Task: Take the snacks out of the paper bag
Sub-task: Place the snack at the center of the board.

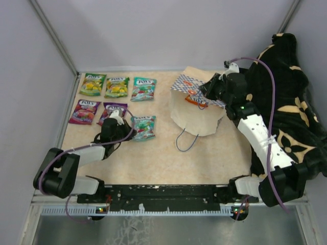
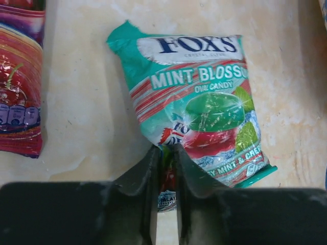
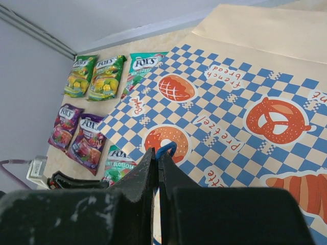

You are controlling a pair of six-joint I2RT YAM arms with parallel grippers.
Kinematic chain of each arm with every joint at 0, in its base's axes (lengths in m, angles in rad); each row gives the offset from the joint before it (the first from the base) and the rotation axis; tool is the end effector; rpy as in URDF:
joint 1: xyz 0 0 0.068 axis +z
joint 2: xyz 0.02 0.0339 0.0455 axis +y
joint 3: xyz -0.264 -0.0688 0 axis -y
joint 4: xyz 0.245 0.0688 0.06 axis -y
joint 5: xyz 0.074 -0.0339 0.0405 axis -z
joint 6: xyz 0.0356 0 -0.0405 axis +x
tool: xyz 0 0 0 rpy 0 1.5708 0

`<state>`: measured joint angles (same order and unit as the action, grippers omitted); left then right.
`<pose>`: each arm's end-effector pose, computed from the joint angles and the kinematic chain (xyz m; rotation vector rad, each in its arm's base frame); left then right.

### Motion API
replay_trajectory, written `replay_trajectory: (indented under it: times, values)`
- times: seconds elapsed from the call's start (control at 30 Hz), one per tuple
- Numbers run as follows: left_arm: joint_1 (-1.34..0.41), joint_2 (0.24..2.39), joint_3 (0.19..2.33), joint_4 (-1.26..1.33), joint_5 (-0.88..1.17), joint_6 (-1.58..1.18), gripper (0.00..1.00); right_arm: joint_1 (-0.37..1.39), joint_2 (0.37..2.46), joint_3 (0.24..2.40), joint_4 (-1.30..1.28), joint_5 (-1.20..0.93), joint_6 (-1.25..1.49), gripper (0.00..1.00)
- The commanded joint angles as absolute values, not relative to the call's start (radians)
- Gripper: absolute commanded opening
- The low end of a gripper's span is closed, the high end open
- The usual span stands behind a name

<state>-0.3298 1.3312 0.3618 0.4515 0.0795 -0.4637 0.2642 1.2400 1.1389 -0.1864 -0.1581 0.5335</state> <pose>0.2267 -0.0806 0.1477 -0.0937 2.1348 -0.5581 0.2773 0.0808 0.3672 0.1444 1.9083 0.6937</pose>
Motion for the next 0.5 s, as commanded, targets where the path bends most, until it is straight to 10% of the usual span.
replay_trajectory:
  times: [0.0, 0.1, 0.47]
  values:
    - [-0.302, 1.375, 0.429, 0.426, 0.132, -0.41, 0.42, 0.255, 1.244, 1.189, -0.152, -0.15, 0.508, 0.02]
    - [-0.319, 1.336, 0.52, 0.275, 0.174, -0.312, 0.99, 0.256, 1.244, 1.198, -0.157, -0.148, 0.501, 0.02]
    - [-0.498, 1.273, 0.714, 0.085, -0.082, -0.235, 0.97, 0.256, 1.283, 1.184, -0.12, -0.186, 0.532, 0.01]
